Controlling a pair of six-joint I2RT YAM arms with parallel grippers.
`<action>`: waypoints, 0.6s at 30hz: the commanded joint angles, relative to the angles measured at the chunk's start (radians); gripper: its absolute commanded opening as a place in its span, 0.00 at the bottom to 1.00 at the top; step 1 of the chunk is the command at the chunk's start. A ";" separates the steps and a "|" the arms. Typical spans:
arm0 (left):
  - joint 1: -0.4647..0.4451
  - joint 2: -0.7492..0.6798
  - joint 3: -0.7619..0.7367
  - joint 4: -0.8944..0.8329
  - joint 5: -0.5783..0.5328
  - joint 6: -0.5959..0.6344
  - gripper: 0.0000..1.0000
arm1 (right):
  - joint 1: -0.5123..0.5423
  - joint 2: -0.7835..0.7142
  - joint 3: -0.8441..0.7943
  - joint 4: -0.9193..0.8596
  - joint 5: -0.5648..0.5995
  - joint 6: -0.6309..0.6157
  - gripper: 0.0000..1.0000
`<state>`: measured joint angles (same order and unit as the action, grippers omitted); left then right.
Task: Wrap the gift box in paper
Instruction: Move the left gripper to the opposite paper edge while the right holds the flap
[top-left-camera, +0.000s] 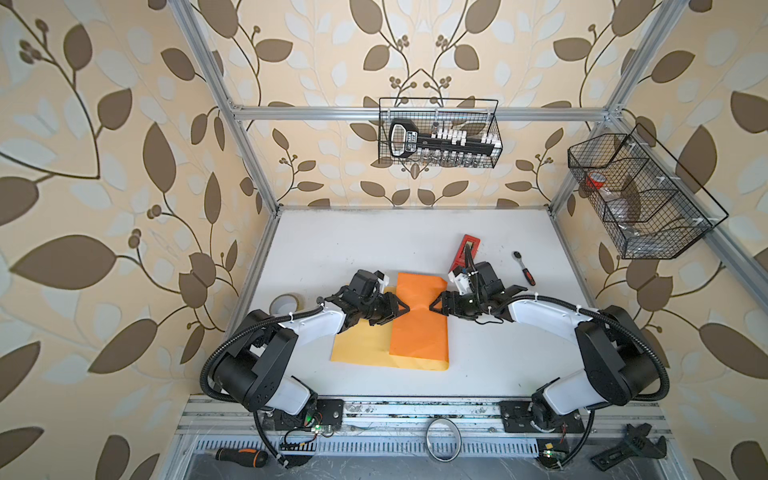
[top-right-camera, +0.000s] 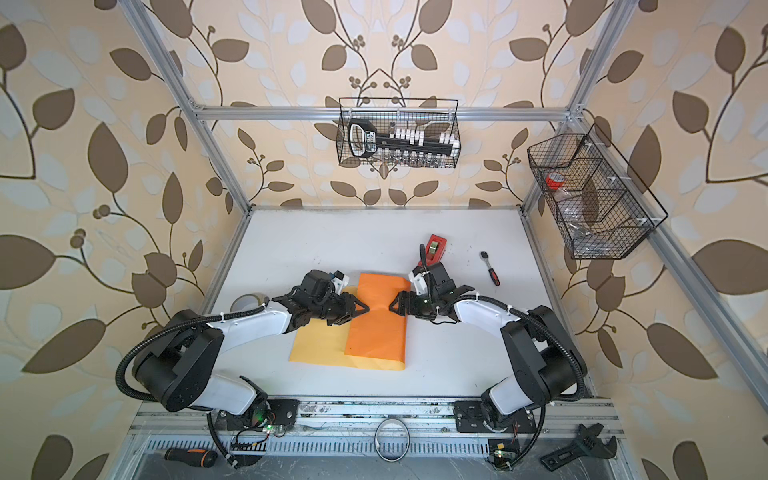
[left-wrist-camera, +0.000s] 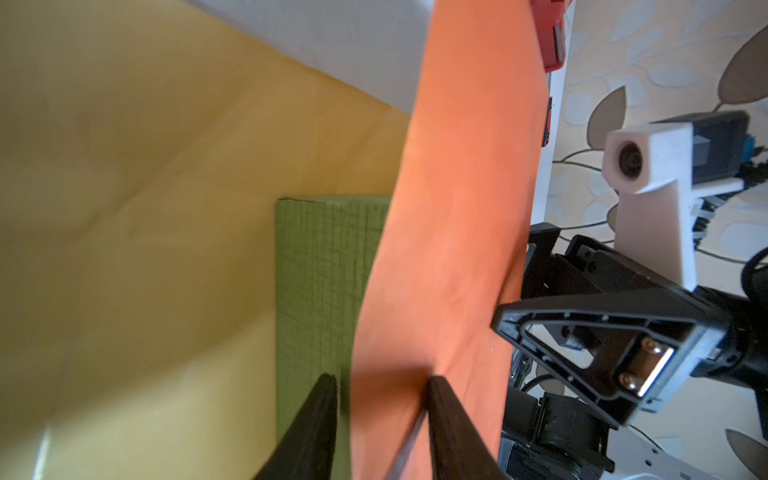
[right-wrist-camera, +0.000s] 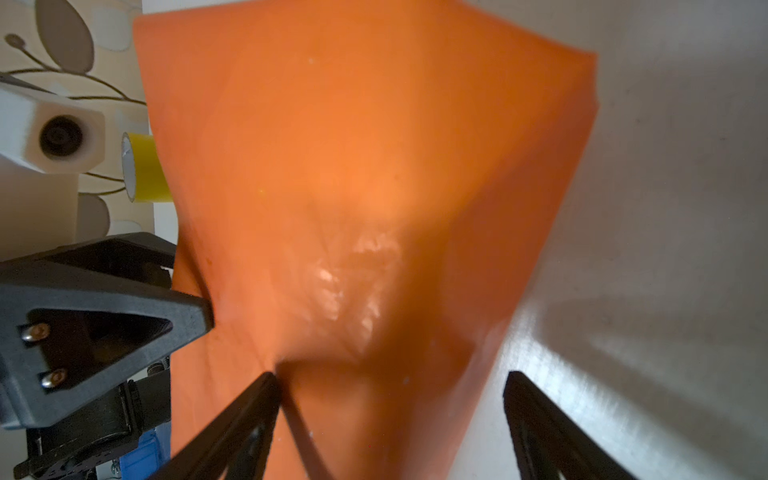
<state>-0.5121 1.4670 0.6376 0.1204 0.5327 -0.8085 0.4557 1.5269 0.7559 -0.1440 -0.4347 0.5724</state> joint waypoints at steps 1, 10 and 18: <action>-0.009 -0.005 0.003 -0.164 -0.080 0.030 0.44 | -0.001 0.019 -0.057 -0.074 0.063 -0.035 0.85; 0.036 -0.125 0.060 -0.280 -0.120 0.071 0.57 | -0.002 0.028 -0.099 -0.085 0.088 -0.056 0.86; 0.167 -0.291 0.034 -0.452 -0.194 0.153 0.68 | -0.001 0.030 -0.096 -0.087 0.090 -0.067 0.86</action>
<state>-0.3794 1.2465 0.6632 -0.2268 0.4000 -0.7090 0.4511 1.5158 0.7136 -0.0818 -0.4370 0.5495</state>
